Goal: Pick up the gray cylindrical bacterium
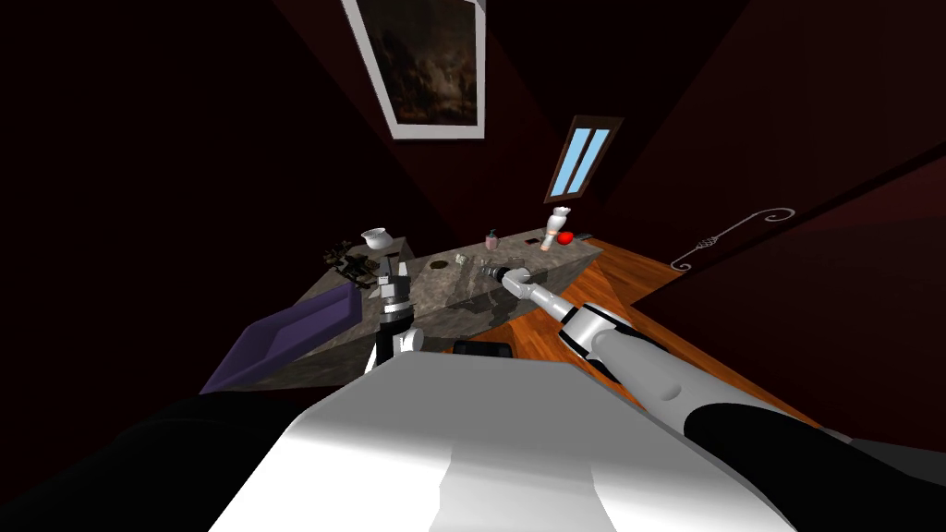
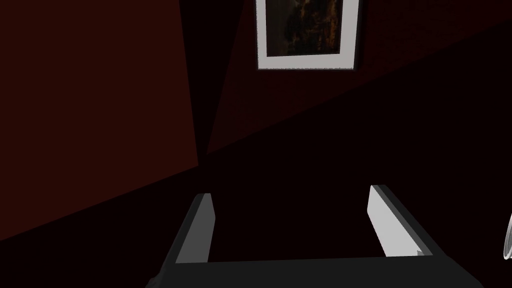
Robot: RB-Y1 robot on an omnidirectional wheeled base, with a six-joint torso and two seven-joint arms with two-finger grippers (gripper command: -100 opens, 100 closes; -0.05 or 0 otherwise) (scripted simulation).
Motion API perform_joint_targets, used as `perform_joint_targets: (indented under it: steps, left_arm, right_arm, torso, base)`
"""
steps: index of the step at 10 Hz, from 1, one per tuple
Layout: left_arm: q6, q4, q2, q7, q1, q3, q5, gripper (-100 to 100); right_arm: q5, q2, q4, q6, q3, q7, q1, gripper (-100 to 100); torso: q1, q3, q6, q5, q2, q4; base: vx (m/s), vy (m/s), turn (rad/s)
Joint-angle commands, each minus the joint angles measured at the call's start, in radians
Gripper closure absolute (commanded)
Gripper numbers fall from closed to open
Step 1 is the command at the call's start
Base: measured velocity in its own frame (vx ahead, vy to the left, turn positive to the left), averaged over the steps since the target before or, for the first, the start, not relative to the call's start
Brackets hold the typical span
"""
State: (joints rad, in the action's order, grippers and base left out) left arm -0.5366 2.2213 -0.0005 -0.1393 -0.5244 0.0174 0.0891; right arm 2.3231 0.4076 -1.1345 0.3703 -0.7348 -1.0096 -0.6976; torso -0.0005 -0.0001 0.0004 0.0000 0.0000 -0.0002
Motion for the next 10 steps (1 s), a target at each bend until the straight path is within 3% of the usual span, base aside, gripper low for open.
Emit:
perform_joint_targets:
  steps: [1, 10]
  left_arm:
    - [0.000, 0.000, 0.000, 0.000, 0.000, 0.000, 0.000, 0]
    - [0.000, 0.000, 0.000, 0.000, 0.000, 0.000, 0.000, 0]
  right_arm:
    - [0.006, -0.004, 0.009, -0.021, -0.004, -0.005, 0.017, -100]
    - [0.006, -0.004, 0.009, -0.021, -0.004, -0.005, 0.017, -100]
  torso:
    - [0.000, 0.000, 0.000, 0.000, 0.000, 0.000]
    - [0.000, 0.000, 0.000, 0.000, 0.000, 0.000]
  base:
    - [0.010, -0.013, 0.038]
    - [0.002, -0.002, 0.006]
